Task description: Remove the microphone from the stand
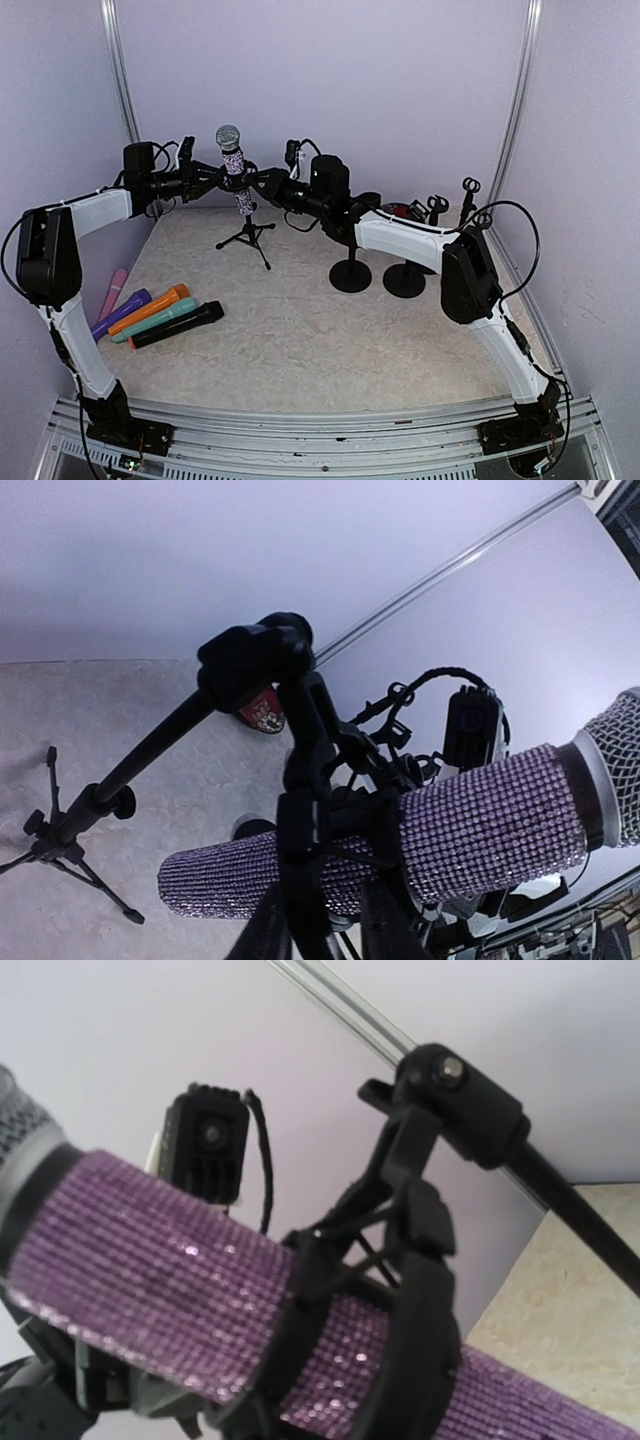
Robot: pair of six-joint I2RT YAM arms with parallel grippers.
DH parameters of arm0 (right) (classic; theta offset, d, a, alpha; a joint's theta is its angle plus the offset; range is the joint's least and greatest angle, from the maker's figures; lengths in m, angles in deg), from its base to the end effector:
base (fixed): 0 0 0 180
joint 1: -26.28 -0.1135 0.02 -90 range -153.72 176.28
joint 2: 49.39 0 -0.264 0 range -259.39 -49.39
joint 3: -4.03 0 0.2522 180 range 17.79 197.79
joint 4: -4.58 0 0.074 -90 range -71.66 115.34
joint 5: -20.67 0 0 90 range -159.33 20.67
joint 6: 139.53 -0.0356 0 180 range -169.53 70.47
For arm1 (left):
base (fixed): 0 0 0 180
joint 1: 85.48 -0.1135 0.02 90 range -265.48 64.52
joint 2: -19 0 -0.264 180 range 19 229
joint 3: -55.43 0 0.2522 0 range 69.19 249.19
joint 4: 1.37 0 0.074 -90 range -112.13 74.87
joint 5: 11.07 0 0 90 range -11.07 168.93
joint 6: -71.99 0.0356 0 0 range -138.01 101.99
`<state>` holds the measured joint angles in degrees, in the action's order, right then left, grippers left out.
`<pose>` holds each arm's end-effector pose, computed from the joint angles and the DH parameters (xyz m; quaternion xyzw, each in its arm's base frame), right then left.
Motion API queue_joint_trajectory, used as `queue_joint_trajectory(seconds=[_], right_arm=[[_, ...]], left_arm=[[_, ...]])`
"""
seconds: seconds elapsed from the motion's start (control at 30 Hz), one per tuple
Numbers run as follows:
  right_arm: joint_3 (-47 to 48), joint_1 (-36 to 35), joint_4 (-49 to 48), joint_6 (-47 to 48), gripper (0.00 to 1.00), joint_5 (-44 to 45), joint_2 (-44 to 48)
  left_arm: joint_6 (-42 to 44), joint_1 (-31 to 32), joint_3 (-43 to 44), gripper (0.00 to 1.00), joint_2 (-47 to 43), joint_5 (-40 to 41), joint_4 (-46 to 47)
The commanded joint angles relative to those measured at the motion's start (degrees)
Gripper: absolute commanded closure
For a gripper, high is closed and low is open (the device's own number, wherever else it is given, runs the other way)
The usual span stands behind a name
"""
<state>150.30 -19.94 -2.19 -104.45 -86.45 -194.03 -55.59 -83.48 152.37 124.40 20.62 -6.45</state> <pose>0.4036 0.4363 0.2892 -0.0633 0.6528 0.6400 0.4003 0.4284 -0.0453 0.3092 0.0775 0.7453 -0.5431 0.3789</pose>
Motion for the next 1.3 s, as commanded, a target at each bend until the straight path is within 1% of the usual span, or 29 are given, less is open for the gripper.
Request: queue_joint_trajectory(seconds=[0.0,0.03,0.13,0.23,0.33,0.47,0.57,0.73,0.9,1.07,1.1,1.27], right_arm=[[1.88,0.40,-2.57,1.38,0.74,-0.90,-0.38],[1.61,0.36,-2.61,1.63,0.75,-1.14,-0.01],[-0.63,0.34,-3.32,2.16,0.80,-1.79,2.08],[-6.25,-0.19,-4.76,3.03,0.84,-2.05,6.49],[-13.09,-0.98,-6.39,2.70,0.85,-2.32,11.39],[-26.19,-2.81,-10.00,1.85,0.88,-2.09,20.22],[-34.81,-4.59,-9.69,0.69,0.92,-0.23,26.91],[-47.55,-6.58,-8.80,-5.87,1.00,2.10,35.96],[-54.95,-8.56,-6.46,-12.86,1.00,4.42,41.65],[-59.62,-10.09,-6.32,-18.54,1.00,5.16,44.33],[-60.48,-10.26,-6.79,-19.74,1.00,5.17,44.66],[-64.76,-10.54,-12.15,-26.04,1.00,4.69,45.41]], left_arm=[[-0.03,0.56,1.99,0.86,0.14,0.02,1.03],[0.03,0.75,1.92,0.89,-0.04,-0.09,0.84],[0.96,1.58,1.56,0.91,-1.02,-0.48,-0.79],[3.65,2.64,1.46,0.91,-2.70,-0.43,-4.75],[5.13,3.50,1.15,0.91,-4.64,-0.13,-7.62],[7.16,5.48,-0.52,0.91,-7.73,-0.20,-11.10],[9.57,7.72,-2.55,0.88,-11.04,-0.12,-14.60],[13.44,11.05,-5.59,0.86,-15.72,0.88,-20.76],[14.87,14.22,-10.14,0.85,-20.47,3.11,-23.27],[16.18,16.06,-13.99,0.85,-25.60,4.92,-26.43],[17.54,16.25,-14.41,0.85,-26.40,5.41,-27.42],[22.05,16.29,-13.95,0.81,-27.97,8.31,-33.24]])
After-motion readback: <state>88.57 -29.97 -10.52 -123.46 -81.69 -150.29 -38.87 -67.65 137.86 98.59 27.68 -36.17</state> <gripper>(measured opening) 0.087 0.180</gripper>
